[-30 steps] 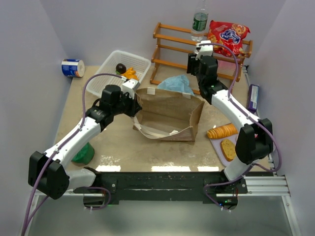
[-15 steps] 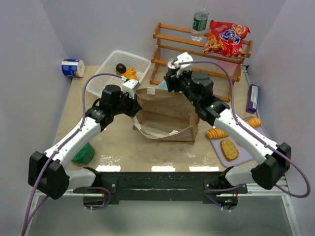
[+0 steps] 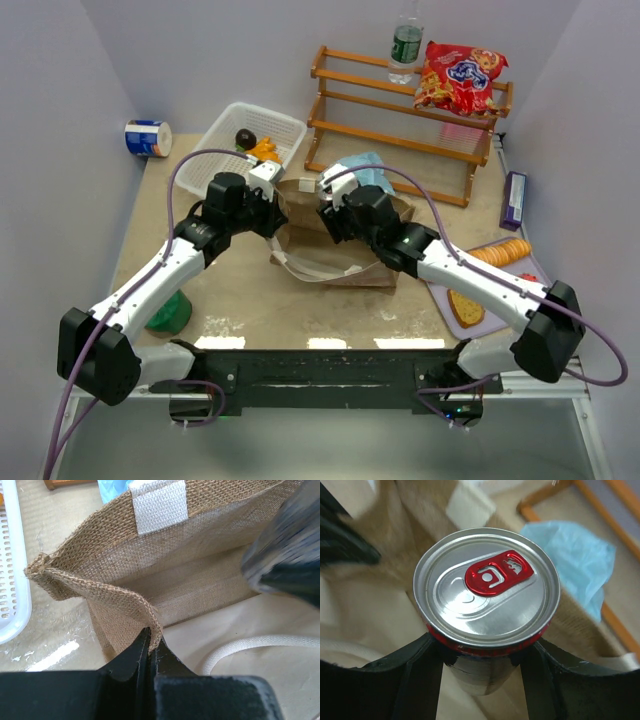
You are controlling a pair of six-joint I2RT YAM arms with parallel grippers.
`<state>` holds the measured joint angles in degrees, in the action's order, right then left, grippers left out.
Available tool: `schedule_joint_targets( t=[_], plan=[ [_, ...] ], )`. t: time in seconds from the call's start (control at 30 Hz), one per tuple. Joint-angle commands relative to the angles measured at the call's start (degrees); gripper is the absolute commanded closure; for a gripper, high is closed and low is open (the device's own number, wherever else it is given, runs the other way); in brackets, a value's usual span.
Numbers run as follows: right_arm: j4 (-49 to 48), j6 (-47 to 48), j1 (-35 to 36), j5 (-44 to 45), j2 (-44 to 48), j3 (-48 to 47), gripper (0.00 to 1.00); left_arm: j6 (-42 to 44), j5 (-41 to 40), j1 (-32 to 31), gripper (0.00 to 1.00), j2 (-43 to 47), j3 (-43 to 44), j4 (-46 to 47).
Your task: Place the mixed food into the grocery bags and tie them
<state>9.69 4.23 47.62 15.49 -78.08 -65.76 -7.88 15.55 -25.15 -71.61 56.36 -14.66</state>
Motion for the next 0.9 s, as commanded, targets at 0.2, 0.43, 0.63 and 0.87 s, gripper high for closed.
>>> schedule_joint_targets(
  t=[0.2, 0.43, 0.63, 0.87],
  plan=[
    [3.57, -2.47, 0.64, 5.96, -6.81, 1.78, 1.00, 1.46, -1.84, 0.10, 1.00, 0.25, -0.46, -0.55],
    [6.74, -7.38, 1.78, 7.45, -15.60, 0.10, 1.00, 1.64, -2.28, 0.19, 1.00, 0.51, -0.37, -0.73],
    [7.35, -9.94, 1.78, 8.25, -17.80, 0.19, 0.89, 1.73, -2.63, 0.18, 1.00, 0.60, -0.46, -0.73],
    [6.57, -10.56, 1.87, 7.37, -17.37, 1.33, 0.22, 1.81, -2.37, 0.10, 1.00, 0.69, -0.37, -0.81]
  ],
)
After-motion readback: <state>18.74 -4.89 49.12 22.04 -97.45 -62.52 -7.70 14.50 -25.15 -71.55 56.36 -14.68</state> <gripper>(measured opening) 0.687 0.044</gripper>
